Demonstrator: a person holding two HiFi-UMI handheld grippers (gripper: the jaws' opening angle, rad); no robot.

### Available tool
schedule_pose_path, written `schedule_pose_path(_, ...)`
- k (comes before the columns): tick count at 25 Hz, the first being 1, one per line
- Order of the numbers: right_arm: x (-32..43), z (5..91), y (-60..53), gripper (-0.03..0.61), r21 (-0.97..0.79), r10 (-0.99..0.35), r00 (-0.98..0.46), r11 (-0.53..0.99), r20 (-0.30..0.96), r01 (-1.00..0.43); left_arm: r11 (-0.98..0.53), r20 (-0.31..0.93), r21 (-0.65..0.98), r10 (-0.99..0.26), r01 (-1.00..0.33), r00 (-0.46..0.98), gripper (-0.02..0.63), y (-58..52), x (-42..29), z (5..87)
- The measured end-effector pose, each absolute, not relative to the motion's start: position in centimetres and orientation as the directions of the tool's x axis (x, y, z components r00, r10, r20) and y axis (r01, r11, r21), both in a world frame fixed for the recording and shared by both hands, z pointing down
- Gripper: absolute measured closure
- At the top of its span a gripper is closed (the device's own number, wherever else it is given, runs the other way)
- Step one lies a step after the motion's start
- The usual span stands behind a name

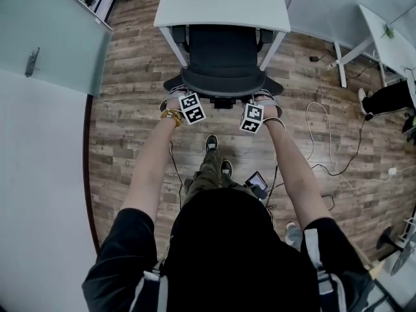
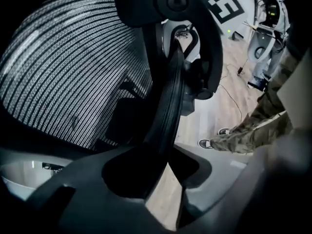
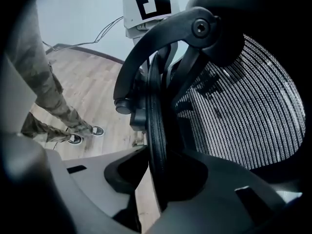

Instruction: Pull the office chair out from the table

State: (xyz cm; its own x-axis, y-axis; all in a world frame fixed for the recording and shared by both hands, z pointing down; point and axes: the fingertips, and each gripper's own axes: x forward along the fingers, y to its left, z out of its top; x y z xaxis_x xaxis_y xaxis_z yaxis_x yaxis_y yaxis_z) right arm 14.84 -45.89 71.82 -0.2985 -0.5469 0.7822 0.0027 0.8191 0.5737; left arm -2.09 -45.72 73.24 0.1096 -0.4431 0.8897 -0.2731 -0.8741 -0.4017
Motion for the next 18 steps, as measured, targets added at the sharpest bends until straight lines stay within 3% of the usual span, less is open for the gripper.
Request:
schedule_pose_path(4, 14.5, 71.6, -45.3, 0.479, 0.571, -0.544, -0.301, 0.821, 0.783, 0.004, -0.846, 0.862, -0.469, -0.501, -0.252, 0.078, 0.456, -45.6, -2.3, 73.4)
schedule_pose_path(18, 15.9, 71.8, -42.1, 0.483, 0.575, -0.542, -0.307, 0.817, 0.782, 0.024, -0.869, 0.883, -0.432, -0.462, -0.243, 0.082, 0.462, -42.3, -0.9, 73.6)
